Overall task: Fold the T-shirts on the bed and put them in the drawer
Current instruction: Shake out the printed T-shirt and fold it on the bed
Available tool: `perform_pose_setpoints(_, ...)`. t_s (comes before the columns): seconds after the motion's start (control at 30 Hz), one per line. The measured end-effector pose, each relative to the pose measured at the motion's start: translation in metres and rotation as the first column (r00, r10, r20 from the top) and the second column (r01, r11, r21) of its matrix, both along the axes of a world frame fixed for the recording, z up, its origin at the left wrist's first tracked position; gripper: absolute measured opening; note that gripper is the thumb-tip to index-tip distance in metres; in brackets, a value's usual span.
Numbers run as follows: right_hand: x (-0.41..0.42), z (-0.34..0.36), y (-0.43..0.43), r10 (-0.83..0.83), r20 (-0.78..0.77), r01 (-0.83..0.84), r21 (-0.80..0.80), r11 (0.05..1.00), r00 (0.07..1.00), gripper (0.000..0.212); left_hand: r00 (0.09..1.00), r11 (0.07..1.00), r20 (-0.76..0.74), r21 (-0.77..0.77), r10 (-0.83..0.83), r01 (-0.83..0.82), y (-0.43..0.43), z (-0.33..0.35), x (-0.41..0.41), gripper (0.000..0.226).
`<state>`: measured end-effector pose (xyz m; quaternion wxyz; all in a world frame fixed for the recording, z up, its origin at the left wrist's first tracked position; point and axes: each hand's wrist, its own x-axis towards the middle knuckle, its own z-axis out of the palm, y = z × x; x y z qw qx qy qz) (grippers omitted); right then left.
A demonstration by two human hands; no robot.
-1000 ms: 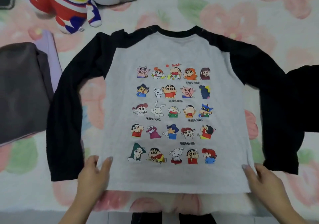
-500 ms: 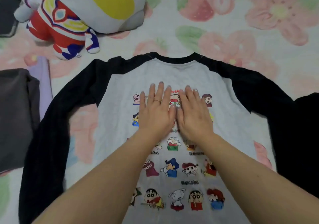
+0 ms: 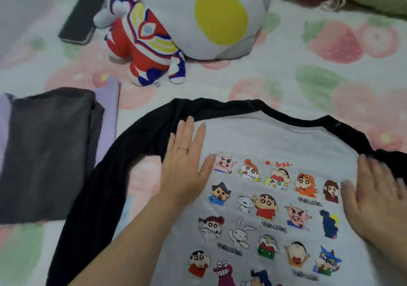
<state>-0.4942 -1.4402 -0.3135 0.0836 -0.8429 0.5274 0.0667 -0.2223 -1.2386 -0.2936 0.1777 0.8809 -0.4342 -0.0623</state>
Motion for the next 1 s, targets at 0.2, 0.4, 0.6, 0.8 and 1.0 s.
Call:
perform_pose_setpoints(0.2, 0.132, 0.034, 0.029, 0.219, 0.468, -0.221, -0.052, 0.974, 0.856, 0.055, 0.631, 0.632, 0.041, -0.09, 0.774, -0.77, 0.15, 0.038, 0.015, 0.064)
perform_pose_setpoints(0.4, 0.302, 0.046, 0.07, 0.589, 0.393, -0.644, 0.013, 0.765, 0.706, 0.046, 0.136, 0.168, -0.237, 0.119, 0.962, -0.979, 0.222, 0.034, -0.012, 0.065)
perform_pose_setpoints(0.6, 0.332, 0.03, 0.089, 0.759, 0.164, -0.77, -0.001, 0.638, 0.63, 0.041, 0.025, 0.049, -0.337, 0.064, 0.941, -0.997, 0.233, 0.015, -0.043, 0.046)
perform_pose_setpoints(0.8, 0.326, 0.032, 0.086, 0.799, 0.173, -0.805, -0.048, 0.591, 0.576, 0.027, -0.113, -0.093, -0.395, 0.07, 0.912, -0.993, 0.247, 0.024, -0.056, 0.042)
perform_pose_setpoints(1.0, 0.317, 0.045, 0.074, 0.651, 0.134, -0.657, -0.003, 0.754, 0.747, 0.042, -0.052, -0.01, -0.591, 0.073, 0.805, -0.997, 0.23, 0.035, -0.072, 0.032)
